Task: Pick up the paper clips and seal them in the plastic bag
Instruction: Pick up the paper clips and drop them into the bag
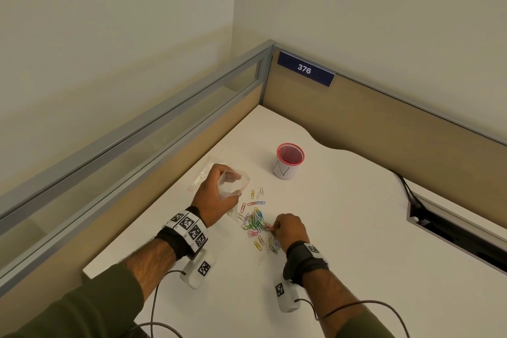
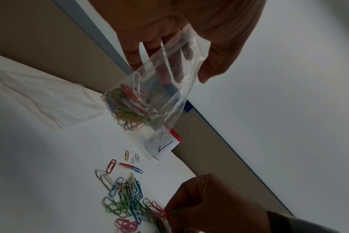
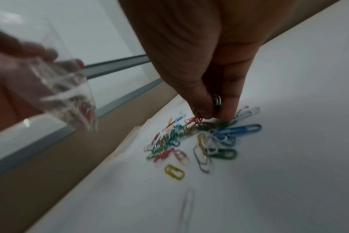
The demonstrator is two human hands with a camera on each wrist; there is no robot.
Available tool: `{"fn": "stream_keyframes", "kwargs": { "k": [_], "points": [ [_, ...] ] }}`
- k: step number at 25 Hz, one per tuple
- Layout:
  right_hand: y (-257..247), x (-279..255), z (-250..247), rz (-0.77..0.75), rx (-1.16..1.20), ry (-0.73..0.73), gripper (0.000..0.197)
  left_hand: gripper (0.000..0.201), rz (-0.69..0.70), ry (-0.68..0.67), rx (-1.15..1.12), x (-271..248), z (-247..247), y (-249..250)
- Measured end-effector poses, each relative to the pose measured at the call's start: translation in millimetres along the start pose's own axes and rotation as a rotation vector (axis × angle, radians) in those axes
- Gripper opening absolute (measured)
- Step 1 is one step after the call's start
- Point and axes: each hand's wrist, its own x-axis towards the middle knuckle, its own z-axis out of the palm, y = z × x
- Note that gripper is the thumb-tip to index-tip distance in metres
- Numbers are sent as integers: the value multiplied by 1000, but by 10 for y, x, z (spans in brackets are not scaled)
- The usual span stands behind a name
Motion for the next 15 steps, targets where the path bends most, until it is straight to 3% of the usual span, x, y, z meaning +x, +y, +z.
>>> {"fn": "stream_keyframes", "kwargs": {
  "k": [4,9,12,15],
  "points": [
    [31,-120,-301,12,281,88,15,49,-5,-2,23,15,35,-5],
    [-365,-449,-1110,-183,523,191,9,50,-2,-33,44,27,144,31],
    [-712,-542,-1465,-346,454,217,10,49,-1,-53,75,26,216,56],
    [-1023,-492,-1539,-445,159,207,13,48,-24,-66,140,31,296,102]
  ]
}}
